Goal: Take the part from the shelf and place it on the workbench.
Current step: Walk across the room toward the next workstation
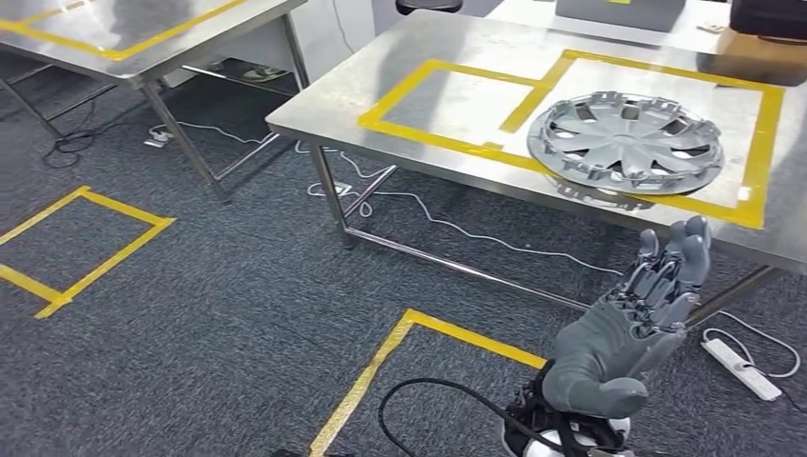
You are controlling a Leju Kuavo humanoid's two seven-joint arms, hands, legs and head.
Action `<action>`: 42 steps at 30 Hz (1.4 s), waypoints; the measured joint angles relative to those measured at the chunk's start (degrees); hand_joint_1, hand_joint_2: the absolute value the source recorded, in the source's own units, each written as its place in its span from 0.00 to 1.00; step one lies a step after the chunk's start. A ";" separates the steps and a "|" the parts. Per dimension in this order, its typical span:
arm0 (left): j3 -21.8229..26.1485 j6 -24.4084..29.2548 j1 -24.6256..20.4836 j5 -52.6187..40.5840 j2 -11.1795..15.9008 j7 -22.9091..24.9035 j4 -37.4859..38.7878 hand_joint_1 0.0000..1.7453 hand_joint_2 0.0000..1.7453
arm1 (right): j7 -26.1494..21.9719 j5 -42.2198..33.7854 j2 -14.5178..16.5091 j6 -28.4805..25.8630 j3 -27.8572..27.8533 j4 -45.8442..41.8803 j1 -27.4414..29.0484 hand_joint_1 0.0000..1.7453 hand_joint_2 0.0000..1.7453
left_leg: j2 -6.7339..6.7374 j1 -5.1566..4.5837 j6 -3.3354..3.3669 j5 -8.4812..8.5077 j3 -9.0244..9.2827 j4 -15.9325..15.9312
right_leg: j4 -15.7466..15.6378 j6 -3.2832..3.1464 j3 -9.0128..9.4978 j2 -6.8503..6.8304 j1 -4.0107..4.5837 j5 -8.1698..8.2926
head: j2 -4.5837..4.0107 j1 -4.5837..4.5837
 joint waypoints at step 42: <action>1.36 0.43 0.13 1.50 0.40 1.73 0.00 0.00 0.00 | -0.62 1.94 0.19 -0.01 -0.07 -0.02 -0.07 0.00 0.00 | 1.75 -0.42 2.78 6.78 8.52 -15.79 | 3.55 2.44 -0.47 -2.75 0.47 -3.48 | 0.00 0.33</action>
